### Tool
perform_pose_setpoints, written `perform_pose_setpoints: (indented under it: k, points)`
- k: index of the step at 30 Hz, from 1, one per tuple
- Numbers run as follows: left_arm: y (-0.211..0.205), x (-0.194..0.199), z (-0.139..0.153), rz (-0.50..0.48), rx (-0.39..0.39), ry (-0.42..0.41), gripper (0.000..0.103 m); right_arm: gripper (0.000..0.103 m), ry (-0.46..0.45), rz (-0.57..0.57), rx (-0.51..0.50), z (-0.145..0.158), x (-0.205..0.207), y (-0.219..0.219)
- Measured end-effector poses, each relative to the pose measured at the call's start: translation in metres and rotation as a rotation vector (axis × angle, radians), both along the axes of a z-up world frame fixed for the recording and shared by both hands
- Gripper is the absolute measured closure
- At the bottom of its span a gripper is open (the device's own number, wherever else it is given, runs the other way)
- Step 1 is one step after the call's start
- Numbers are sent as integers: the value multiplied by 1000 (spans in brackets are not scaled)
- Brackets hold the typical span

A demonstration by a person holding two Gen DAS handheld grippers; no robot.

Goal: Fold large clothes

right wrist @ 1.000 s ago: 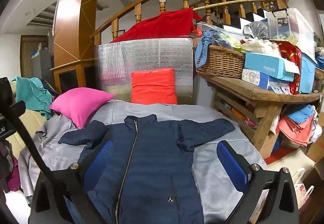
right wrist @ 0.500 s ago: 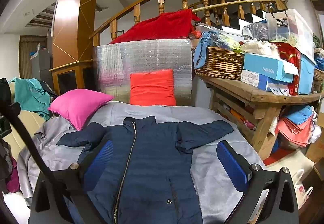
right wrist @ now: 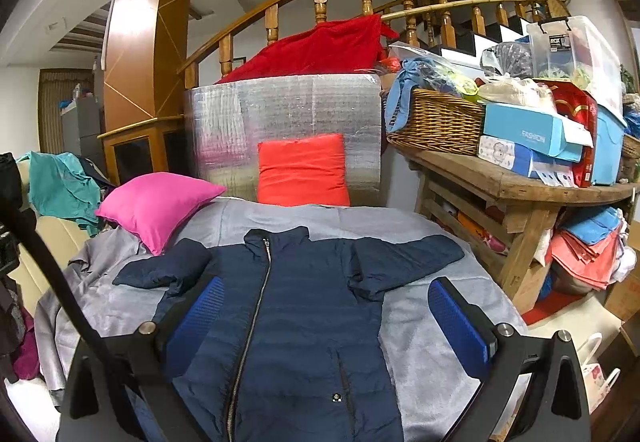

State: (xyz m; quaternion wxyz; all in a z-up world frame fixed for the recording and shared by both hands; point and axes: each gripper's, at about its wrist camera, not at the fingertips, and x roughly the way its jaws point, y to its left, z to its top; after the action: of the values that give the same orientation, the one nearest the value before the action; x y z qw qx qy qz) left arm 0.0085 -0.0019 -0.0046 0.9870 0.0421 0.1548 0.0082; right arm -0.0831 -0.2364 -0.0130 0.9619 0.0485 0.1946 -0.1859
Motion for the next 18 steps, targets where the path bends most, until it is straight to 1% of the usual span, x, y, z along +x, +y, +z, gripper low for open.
perform_pose_setpoints:
  k: [6, 10, 14, 18]
  points:
    - [10, 4, -4, 22, 0, 18, 0, 0, -4, 26, -9, 2, 7, 8]
    - [25, 2, -9, 68, 10, 48, 0, 0, -14, 51, -3, 3, 18, 16]
    - [49, -15, -13, 145, 12, 43, 0, 0, -23, 105, 20, 9, 39, 27]
    - [70, -25, -12, 209, 14, 52, 0, 0, -37, 142, 12, 12, 53, 44]
